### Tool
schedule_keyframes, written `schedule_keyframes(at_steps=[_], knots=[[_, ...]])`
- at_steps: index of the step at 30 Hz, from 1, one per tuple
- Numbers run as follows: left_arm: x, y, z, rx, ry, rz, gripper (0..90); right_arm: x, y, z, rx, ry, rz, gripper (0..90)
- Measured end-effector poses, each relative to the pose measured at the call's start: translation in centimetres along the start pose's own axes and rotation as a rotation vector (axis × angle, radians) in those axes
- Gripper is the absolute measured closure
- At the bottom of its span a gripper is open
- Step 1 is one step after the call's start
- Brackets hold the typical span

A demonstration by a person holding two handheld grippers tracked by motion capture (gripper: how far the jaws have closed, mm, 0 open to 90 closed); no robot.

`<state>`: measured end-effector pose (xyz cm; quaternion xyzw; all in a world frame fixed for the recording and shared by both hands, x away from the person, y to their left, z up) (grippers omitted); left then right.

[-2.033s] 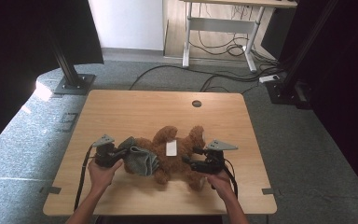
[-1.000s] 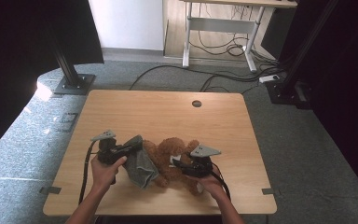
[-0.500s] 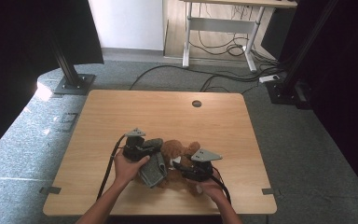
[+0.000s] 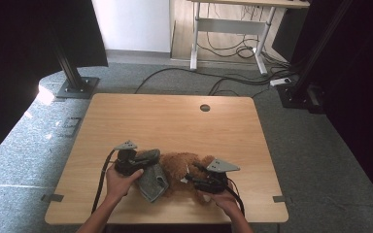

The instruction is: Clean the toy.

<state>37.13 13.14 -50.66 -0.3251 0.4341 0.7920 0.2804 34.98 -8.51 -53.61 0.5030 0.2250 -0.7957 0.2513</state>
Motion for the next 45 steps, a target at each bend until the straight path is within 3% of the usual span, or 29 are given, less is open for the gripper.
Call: schedule_keyframes(at_steps=[7,12,18,23,29,31,34,37,39,45], knots=[[0.5,0.1,1.8,0.007,0.024,0.002,86.8,0.2,-0.2,0.7,-0.002,-0.014,0.003,47.7],[0.8,-0.6,3.1,0.007,0.053,0.025,86.7,0.0,0.2,0.9,0.0,-0.02,0.008,46.2],[1.3,-1.1,4.1,0.014,0.075,0.05,86.7,-0.3,1.3,1.3,0.02,-0.043,0.006,37.5],[1.8,-1.5,4.5,0.022,0.094,0.079,86.7,-1.0,1.4,1.4,0.003,-0.049,0.001,30.2],[1.9,-1.7,4.3,0.015,0.092,0.072,86.8,-2.7,2.2,1.4,0.043,-0.046,-0.004,19.2],[2.0,-1.7,4.2,0.013,0.093,0.072,86.9,-2.8,2.5,0.8,0.044,-0.07,-0.005,15.2],[2.2,-1.5,4.2,0.01,0.093,0.065,86.9,-1.8,2.4,-0.4,0.015,-0.147,0.003,13.1],[2.6,-1.5,4.4,0.014,0.093,0.066,86.9,0.1,1.3,-1.4,-0.045,-0.239,0.029,10.7],[2.9,-1.4,4.5,0.017,0.096,0.072,86.9,0.8,0.6,-1.6,-0.052,-0.252,0.035,13.8],[2.9,-1.2,4.4,0.028,0.115,0.08,86.8,1.6,0.0,-1.1,-0.004,-0.207,0.045,42.8]])
Point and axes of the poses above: each handheld gripper's, and its own axes: z roughly backward along the jaws, x roughly out of its underside, y roughly to its right, the point moved 7 cm from there along -z, roughly forward along the jaws, and after that the axes turned 12 degrees about x, right-handed, at the moved point
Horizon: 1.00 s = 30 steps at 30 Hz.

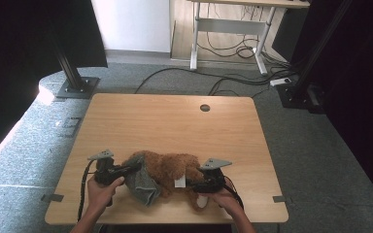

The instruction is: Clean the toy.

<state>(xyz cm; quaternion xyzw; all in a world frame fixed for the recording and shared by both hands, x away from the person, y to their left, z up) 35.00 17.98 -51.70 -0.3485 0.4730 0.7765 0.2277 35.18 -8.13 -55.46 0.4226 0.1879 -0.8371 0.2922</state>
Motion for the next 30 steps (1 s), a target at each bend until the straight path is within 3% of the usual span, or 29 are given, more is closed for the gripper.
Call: schedule_keyframes(at_steps=[6,10,18,20,24,28,30], knots=[[-0.5,-0.5,-1.1,-0.003,0.027,-0.002,86.9,-0.4,0.9,-0.3,0.05,0.047,0.012,51.4],[-1.4,-1.2,-2.4,-0.03,0.039,-0.031,87.0,-1.1,2.1,-1.0,0.114,0.072,0.002,55.1],[-3.6,-2.0,-5.2,-0.039,0.038,-0.021,86.9,-2.2,4.8,-1.4,0.231,0.119,-0.013,61.0],[-3.9,-2.1,-5.8,-0.039,0.037,-0.022,86.9,-2.0,5.6,-1.2,0.228,0.12,-0.047,60.9],[-3.9,-1.5,-6.0,-0.039,0.018,-0.026,86.9,-1.7,5.8,-0.7,0.221,0.121,-0.056,60.5],[-4.6,0.3,-4.9,0.033,0.037,-0.004,86.3,-1.3,4.9,0.0,0.197,0.146,-0.008,60.4],[-5.4,1.8,-4.9,0.073,0.037,-0.025,86.2,-1.3,4.4,0.2,0.173,0.16,0.02,59.3]])
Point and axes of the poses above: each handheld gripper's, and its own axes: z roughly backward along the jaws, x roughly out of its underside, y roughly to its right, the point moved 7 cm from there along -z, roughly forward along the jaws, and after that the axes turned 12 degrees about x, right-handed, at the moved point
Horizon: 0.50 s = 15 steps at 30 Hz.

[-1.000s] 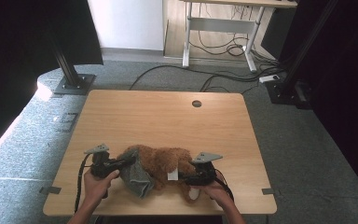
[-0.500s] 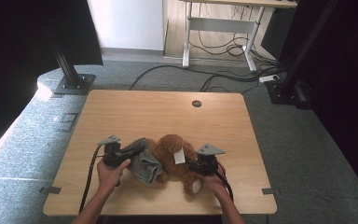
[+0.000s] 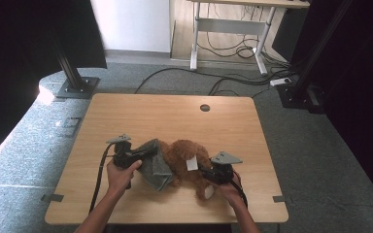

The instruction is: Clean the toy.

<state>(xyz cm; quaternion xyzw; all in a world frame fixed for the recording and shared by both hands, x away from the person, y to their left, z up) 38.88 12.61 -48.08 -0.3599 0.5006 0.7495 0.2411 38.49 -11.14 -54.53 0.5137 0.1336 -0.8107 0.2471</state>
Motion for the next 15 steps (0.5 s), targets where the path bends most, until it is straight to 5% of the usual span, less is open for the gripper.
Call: schedule_keyframes(at_steps=[4,7,12,15], knots=[[-2.0,3.1,-1.3,0.05,-0.006,-0.075,86.2,0.0,-0.7,0.3,-0.018,0.007,0.019,58.4],[-3.0,4.6,-3.0,0.087,-0.018,-0.092,86.2,0.1,-0.6,0.5,-0.023,0.008,0.018,58.3],[-2.8,6.7,-7.6,0.134,-0.093,-0.121,86.0,0.2,-0.6,0.4,-0.027,0.012,0.009,58.3],[-2.1,6.4,-10.4,0.109,-0.16,-0.128,85.7,0.2,-0.6,0.4,-0.033,0.015,0.019,58.4]])
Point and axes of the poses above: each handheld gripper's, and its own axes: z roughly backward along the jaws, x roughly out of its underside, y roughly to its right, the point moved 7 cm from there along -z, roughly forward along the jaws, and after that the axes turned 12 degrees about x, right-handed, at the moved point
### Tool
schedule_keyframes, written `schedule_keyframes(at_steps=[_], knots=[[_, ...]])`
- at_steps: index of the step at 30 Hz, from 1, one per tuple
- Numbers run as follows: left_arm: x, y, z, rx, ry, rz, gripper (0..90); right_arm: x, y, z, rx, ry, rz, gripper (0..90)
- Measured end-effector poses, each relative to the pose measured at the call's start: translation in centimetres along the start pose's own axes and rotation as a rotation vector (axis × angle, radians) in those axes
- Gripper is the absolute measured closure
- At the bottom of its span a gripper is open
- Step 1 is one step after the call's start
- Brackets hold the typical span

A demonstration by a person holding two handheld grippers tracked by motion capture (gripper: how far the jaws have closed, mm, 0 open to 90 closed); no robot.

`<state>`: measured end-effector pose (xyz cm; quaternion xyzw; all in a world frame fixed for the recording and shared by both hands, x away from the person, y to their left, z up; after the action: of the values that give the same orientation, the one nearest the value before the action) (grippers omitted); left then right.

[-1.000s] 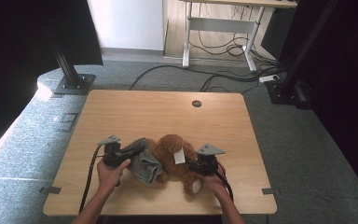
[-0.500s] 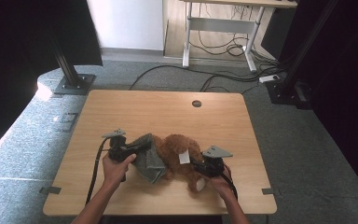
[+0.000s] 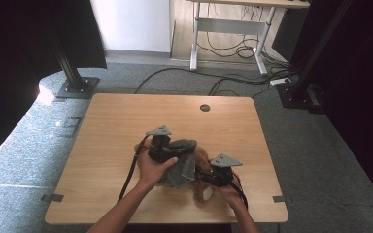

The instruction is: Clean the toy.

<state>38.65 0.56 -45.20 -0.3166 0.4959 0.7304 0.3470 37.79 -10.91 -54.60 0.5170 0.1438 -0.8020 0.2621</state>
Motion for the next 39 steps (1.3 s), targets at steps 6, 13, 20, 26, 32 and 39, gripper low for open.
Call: schedule_keyframes(at_steps=[6,13,20,26,32,39], knots=[[2.2,-2.2,-2.7,-0.09,-0.118,-0.006,86.4,0.2,-0.2,0.1,0.017,0.023,0.045,59.4],[2.6,-2.6,-1.0,-0.18,-0.149,-0.056,86.7,0.4,-0.1,0.2,-0.008,0.026,0.033,60.3],[3.1,-4.1,3.0,-0.204,-0.09,-0.007,86.9,0.4,-0.1,0.1,-0.028,0.035,0.024,60.9],[2.8,-5.8,7.1,-0.276,-0.031,0.018,86.7,0.6,-0.1,0.2,-0.04,0.052,0.03,61.4],[3.5,-7.8,9.9,-0.31,-0.009,0.078,86.6,0.6,-0.1,0.1,-0.053,0.057,0.028,61.4],[4.6,-8.4,10.7,-0.292,0.003,0.106,86.6,0.6,-0.1,0.2,-0.067,0.056,0.029,61.2]])
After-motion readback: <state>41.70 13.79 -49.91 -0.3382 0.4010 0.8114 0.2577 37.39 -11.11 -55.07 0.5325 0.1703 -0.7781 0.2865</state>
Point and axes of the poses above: each handheld gripper's, and its own axes: z roughly backward along the jaws, x roughly out of its underside, y roughly to its right, the point moved 7 cm from there along -z, roughly forward along the jaws, and after that the axes turned 12 degrees about x, right-handed, at the moved point
